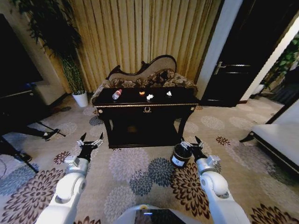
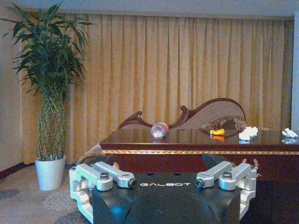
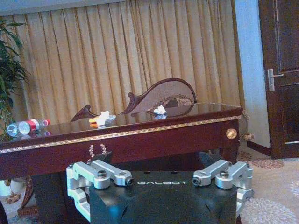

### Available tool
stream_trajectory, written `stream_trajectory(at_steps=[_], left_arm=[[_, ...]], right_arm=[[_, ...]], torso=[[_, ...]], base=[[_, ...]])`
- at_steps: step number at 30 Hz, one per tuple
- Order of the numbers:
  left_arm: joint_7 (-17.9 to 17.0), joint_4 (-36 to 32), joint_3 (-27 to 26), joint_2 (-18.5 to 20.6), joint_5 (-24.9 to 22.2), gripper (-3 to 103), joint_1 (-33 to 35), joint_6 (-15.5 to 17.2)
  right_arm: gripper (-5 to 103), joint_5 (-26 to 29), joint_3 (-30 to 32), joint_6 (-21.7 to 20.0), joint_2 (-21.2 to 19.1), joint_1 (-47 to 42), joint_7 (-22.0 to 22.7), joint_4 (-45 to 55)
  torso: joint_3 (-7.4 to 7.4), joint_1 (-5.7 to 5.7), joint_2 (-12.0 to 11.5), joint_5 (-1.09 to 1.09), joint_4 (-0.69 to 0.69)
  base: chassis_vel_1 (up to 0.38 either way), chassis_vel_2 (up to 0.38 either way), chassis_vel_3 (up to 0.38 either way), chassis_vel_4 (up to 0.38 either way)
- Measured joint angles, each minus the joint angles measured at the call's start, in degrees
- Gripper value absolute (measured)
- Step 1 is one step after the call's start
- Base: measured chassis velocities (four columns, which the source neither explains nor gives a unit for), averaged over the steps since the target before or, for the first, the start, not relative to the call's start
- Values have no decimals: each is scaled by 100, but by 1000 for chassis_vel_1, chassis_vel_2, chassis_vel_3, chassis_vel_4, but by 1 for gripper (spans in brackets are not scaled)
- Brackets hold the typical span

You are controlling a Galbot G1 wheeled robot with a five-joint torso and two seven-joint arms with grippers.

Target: Move to the front of the table and place the trash on the table into the trash bin.

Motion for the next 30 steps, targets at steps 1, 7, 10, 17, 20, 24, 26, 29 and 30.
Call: stream_trajectory(at_steps=[1,7,10,17,20,24,26,29,30], left_arm=[[7,2,-2,-4,1,100,4,-8],[27,15,-16,-25,14,100,45,-79],[29,15,-19,-26,16,100,48,-84],[30,13,-23,-54,25,100,59,-86],[30,9,-24,-61,29,100,66,-86],[31,8,-25,-68,32,100,67,-88],[36,7,-25,-82,36,100,76,-88],[43,7,-25,-100,47,100,85,-93],[45,7,-25,-103,49,100,88,-94]], right_arm=[[100,-4,0,1,6,-2,0,1],[100,-12,-3,2,16,-18,0,9],[100,-13,-3,2,16,-19,0,11],[100,-15,-3,4,13,-16,0,11],[100,-17,-3,7,13,-12,0,11],[100,-17,-4,10,16,-12,0,10],[100,-17,-5,12,21,-20,0,9],[100,-22,-5,18,23,-25,0,6],[100,-23,-5,18,23,-25,0,7]], torso=[[0,0,0,0,0],[0,0,0,0,0],[0,0,0,0,0],[0,0,0,0,0],[0,0,0,0,0],[0,0,0,0,0],[0,0,0,0,0],[0,0,0,0,-1],[0,0,0,0,0]], base=[[-131,111,117,-95],[-120,112,112,-118],[-118,130,114,-137],[-138,147,138,-135],[-123,118,128,-120],[-121,116,127,-119],[-119,119,127,-115],[-125,124,124,-126],[-126,131,126,-146]])
